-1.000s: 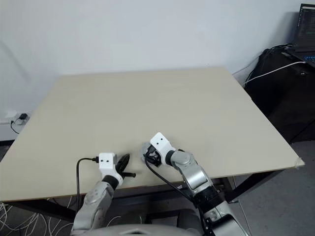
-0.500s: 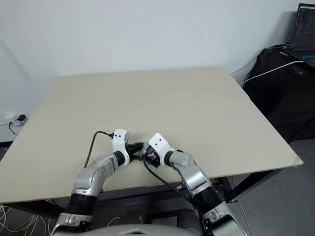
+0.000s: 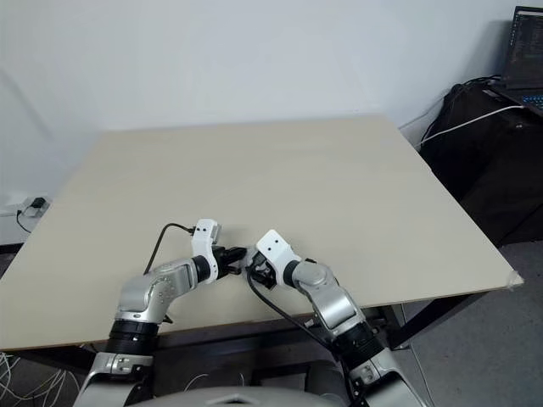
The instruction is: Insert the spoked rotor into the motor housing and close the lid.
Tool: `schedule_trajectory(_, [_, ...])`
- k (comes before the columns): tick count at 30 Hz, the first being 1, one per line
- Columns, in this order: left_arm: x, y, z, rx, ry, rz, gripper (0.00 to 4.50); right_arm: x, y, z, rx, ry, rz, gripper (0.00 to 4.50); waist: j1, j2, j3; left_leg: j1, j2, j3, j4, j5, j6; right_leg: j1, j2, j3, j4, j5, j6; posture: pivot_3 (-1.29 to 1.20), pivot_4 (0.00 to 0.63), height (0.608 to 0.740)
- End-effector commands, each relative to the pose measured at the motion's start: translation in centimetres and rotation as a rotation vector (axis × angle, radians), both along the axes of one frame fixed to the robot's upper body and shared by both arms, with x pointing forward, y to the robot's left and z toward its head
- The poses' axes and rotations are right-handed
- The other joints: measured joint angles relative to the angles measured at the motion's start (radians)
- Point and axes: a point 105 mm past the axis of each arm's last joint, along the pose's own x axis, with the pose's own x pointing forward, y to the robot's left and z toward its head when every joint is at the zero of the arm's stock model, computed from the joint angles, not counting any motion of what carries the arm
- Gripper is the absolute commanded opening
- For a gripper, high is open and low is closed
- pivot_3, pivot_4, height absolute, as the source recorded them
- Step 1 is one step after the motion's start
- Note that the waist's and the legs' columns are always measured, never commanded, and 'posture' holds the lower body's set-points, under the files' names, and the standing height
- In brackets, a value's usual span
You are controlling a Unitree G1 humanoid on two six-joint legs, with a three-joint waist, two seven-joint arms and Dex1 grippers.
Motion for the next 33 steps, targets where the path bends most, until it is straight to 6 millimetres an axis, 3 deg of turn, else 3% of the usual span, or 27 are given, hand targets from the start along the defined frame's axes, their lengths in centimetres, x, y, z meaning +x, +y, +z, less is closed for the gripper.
schedule_trajectory(1, [-0.9, -0.8, 0.6, -0.015, 0.015, -0.089, 0.0, 0.1, -0.2, 0.1, -0.013, -0.006, -0.008, 3.26, 0.0, 0.0, 0.0, 0.0, 0.0, 0.0, 0.0, 0.0, 0.0, 0.0, 0.0, 0.0, 0.0, 0.0, 0.0, 0.0, 0.0, 0.74])
schedule_trajectory(15, [-1.6, -0.6, -0.7, 0.048, 0.065, -0.112, 0.0, 0.1, -0.2, 0.4, 0.006, -0.016, -0.007, 3.26, 0.002, 0.0, 0.0, 0.005, 0.0, 0.0, -0.002, 0.0, 0.0, 0.004, 0.0, 0.001, -0.001, -0.004, 0.005, 0.0, 0.0, 0.74])
schedule_trajectory(18, [-1.7, -0.7, -0.7, 0.046, 0.064, -0.111, 0.0, 0.1, -0.1, 0.9, 0.045, -0.019, -0.005, 4.21, 0.002, 0.0, 0.0, 0.005, 0.0, 0.0, -0.002, 0.0, 0.0, 0.004, 0.0, 0.001, -0.001, -0.004, 0.005, 0.0, 0.0, 0.74])
schedule_trajectory(19, [-1.8, -0.7, -0.8, 0.045, 0.065, -0.11, 0.0, 0.2, 0.0, 1.1, 0.055, -0.025, -0.009, 4.48, 0.002, 0.0, 0.0, 0.005, 0.0, 0.0, -0.002, 0.0, 0.0, 0.004, 0.0, 0.001, -0.001, -0.004, 0.005, 0.0, 0.0, 0.74])
schedule_trajectory(25, [-1.9, -0.7, -0.8, 0.04, 0.067, -0.104, 0.0, 0.3, -0.1, 3.0, 0.126, -0.064, -0.006, 4.48, 0.001, 0.0, 0.0, 0.005, 0.0, 0.0, -0.003, 0.0, -0.001, 0.004, 0.0, 0.001, 0.0, -0.004, 0.005, 0.0, 0.0, 0.74])
schedule_trajectory(33, [-1.9, -0.8, -0.8, 0.036, 0.065, -0.102, 0.0, -0.3, -2.7, 7.1, 0.282, -0.103, -0.017, 4.48, 0.004, 0.0, 0.0, 0.005, 0.0, 0.0, -0.003, 0.0, -0.001, 0.004, -0.001, 0.001, -0.001, -0.004, 0.006, 0.0, 0.0, 0.74])
